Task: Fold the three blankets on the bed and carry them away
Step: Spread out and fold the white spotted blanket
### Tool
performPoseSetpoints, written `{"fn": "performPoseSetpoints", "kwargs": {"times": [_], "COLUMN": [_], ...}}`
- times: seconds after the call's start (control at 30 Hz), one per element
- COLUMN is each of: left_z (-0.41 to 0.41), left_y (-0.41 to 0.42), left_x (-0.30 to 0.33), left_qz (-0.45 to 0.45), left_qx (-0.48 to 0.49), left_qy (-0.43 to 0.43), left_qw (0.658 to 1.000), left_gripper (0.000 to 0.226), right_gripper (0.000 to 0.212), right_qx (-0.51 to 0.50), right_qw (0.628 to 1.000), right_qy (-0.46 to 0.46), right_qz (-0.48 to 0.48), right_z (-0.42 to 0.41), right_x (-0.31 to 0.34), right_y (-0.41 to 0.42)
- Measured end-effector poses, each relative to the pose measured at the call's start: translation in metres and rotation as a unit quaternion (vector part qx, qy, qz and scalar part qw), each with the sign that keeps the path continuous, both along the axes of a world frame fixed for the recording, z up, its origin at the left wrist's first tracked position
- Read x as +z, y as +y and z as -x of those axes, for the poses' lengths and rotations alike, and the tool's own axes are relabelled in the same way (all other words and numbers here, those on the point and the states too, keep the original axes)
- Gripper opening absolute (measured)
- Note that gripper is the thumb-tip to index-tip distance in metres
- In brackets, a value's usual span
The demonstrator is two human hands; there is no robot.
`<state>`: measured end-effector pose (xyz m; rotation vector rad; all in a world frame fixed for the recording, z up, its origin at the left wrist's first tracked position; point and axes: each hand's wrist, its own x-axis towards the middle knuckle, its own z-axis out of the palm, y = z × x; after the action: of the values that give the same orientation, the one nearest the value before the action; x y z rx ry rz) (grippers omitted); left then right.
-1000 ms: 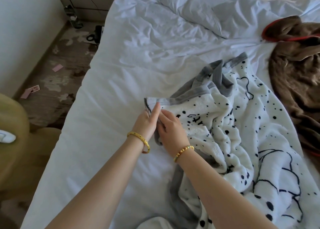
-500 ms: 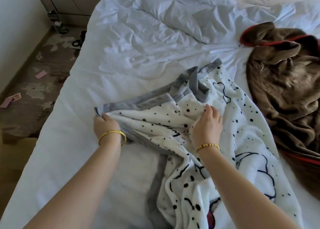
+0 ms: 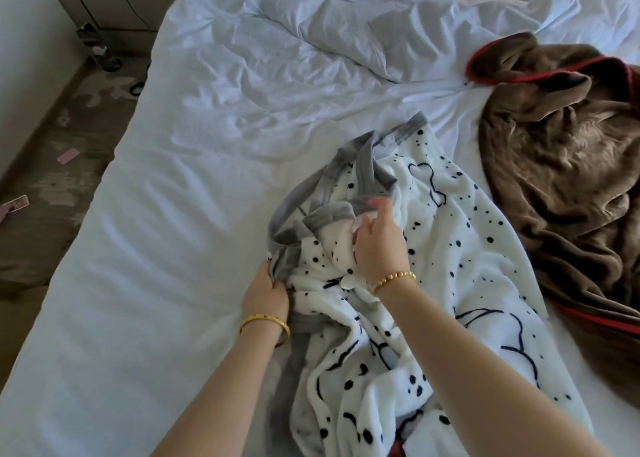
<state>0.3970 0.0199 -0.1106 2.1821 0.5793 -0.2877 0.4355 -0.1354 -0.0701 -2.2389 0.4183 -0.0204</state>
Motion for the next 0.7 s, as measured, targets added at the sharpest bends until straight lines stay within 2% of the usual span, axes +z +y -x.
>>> {"fn": "performPoseSetpoints", "kwargs": {"times": [0.07,0.1,0.23,0.33,0.4,0.47,0.57,0.6,0.63,0.67,0.7], "left_z": [-0.005,-0.007,-0.009,-0.007,-0.005,-0.003,0.000,-0.002,-0.006,-0.013,-0.023], "left_y": [0.003,0.004,0.007,0.008,0.011,0.014,0.017,0.018,0.019,0.022,0.025], "left_x": [-0.001,-0.002,-0.002,0.000,0.003,0.007,0.023,0.033,0.046,0.060,0.078], "left_qz": [0.004,0.007,0.018,0.049,0.055,0.055,0.090,0.088,0.085,0.098,0.127], "left_qx": [0.006,0.009,0.012,0.016,0.016,0.012,0.034,0.047,0.073,0.112,0.159], "left_qy": [0.011,0.015,0.013,0.003,0.001,0.002,-0.006,-0.008,-0.014,-0.035,-0.072], "left_qw": [1.000,1.000,1.000,0.999,0.998,0.998,0.995,0.995,0.994,0.988,0.976], "left_gripper": [0.034,0.034,0.034,0.035,0.034,0.034,0.037,0.036,0.034,0.032,0.032], "right_gripper": [0.055,0.058,0.031,0.036,0.032,0.005,0.016,0.014,0.010,0.012,0.017], "right_qx": [0.037,0.065,0.079,0.142,0.207,0.233,0.192,0.133,0.041,-0.077,-0.189], "right_qw": [0.997,0.990,0.971,0.955,0.926,0.907,0.896,0.907,0.933,0.953,0.948], "right_qy": [0.063,0.110,0.200,0.237,0.287,0.337,0.398,0.379,0.306,0.182,0.014], "right_qz": [0.025,0.056,0.108,0.107,0.130,0.094,-0.054,-0.127,-0.187,-0.231,-0.255], "right_z": [-0.011,-0.015,-0.011,0.006,0.013,0.020,0.026,0.025,0.021,0.015,0.008], "right_x": [-0.002,-0.003,-0.010,-0.016,-0.008,0.004,0.033,0.044,0.058,0.075,0.097], "right_y": [-0.006,-0.009,-0.007,0.002,0.006,0.007,0.005,0.002,-0.002,-0.009,-0.016]}}
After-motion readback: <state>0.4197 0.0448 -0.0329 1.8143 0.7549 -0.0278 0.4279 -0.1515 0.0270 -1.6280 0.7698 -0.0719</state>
